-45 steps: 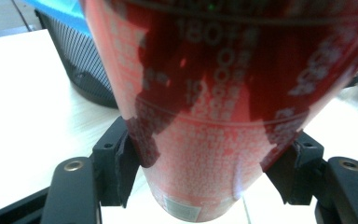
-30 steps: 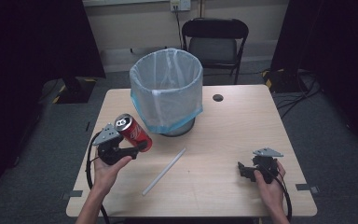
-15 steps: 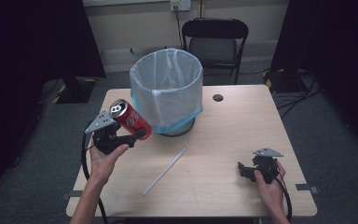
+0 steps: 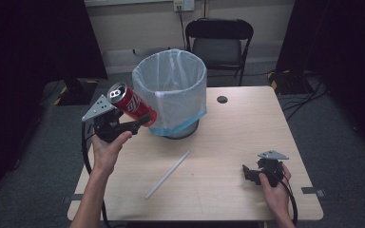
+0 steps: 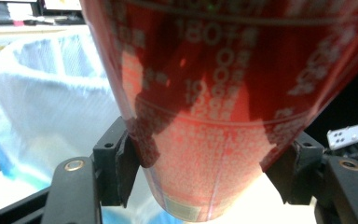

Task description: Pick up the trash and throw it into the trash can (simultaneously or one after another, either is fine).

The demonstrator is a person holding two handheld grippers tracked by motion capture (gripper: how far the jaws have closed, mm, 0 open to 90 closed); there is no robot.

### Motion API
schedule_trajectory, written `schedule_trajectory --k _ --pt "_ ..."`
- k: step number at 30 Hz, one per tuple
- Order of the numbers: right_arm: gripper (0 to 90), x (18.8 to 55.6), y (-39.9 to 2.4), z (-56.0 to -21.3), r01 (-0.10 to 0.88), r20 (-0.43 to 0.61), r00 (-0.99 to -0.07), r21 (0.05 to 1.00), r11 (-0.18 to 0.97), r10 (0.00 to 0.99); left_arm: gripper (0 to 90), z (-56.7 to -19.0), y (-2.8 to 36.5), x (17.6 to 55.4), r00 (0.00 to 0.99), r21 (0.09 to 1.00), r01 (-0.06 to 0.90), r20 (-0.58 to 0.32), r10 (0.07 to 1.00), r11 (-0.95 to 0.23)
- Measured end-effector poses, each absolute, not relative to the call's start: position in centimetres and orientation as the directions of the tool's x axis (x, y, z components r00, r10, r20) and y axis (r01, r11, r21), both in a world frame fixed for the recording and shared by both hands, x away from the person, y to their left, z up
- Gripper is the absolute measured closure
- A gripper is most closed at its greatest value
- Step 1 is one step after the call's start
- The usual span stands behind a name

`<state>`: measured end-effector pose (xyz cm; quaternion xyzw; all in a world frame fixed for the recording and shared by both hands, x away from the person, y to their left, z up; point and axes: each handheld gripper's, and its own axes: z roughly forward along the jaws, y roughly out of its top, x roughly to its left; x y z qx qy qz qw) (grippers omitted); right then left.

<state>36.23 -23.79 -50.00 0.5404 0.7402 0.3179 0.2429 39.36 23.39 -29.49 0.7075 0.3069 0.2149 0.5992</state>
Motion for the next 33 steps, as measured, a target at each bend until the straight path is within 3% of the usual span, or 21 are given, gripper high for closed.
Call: schedule_trajectory --k 22,33 --pt "10.7 36.2 -23.8 -50.0 0.646 -0.016 -0.298 0.733 0.214 0.954 34.2 -23.0 21.3 41.9 0.746 0.995 0.088 -0.034 0.665 -0.048" --pt "10.7 36.2 -23.8 -50.0 0.645 -0.017 -0.299 0.733 0.215 0.954 34.2 -22.8 20.2 45.0 0.755 0.993 0.114 -0.062 0.653 -0.038"
